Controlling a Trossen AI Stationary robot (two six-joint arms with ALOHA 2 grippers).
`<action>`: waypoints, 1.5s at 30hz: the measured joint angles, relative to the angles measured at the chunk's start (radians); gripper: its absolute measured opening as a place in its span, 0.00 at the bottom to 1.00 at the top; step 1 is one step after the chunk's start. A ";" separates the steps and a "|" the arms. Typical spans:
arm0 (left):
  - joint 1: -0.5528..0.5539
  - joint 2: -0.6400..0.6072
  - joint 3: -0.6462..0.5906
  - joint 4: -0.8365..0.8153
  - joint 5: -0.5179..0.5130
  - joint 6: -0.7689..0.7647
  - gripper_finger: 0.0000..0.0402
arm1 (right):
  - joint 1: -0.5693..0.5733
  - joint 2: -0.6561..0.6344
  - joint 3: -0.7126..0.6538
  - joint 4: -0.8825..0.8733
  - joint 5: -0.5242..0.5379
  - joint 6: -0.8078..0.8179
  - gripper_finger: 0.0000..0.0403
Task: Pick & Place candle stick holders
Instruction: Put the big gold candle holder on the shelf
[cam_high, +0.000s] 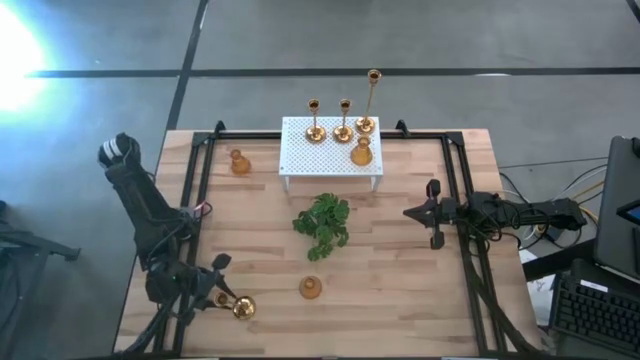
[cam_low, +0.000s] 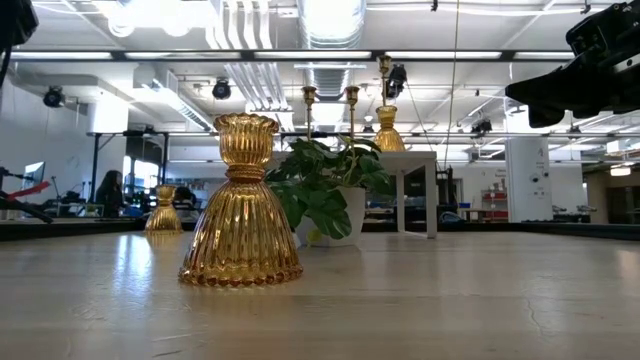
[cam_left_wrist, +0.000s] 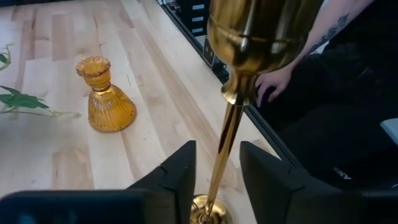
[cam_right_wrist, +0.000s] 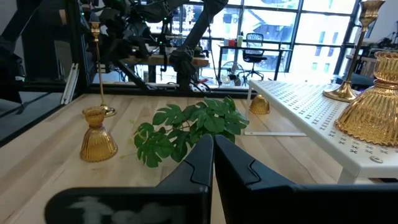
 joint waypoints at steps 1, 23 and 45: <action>0.002 0.000 0.000 0.000 0.000 0.006 0.29 | 0.000 0.000 0.000 0.000 0.000 0.000 0.02; 0.004 0.000 0.000 0.000 -0.021 0.055 0.05 | 0.000 0.000 0.000 0.000 0.000 0.000 0.02; 0.033 -0.002 0.000 0.087 -0.234 0.049 0.05 | 0.000 0.000 0.000 0.000 0.000 0.000 0.02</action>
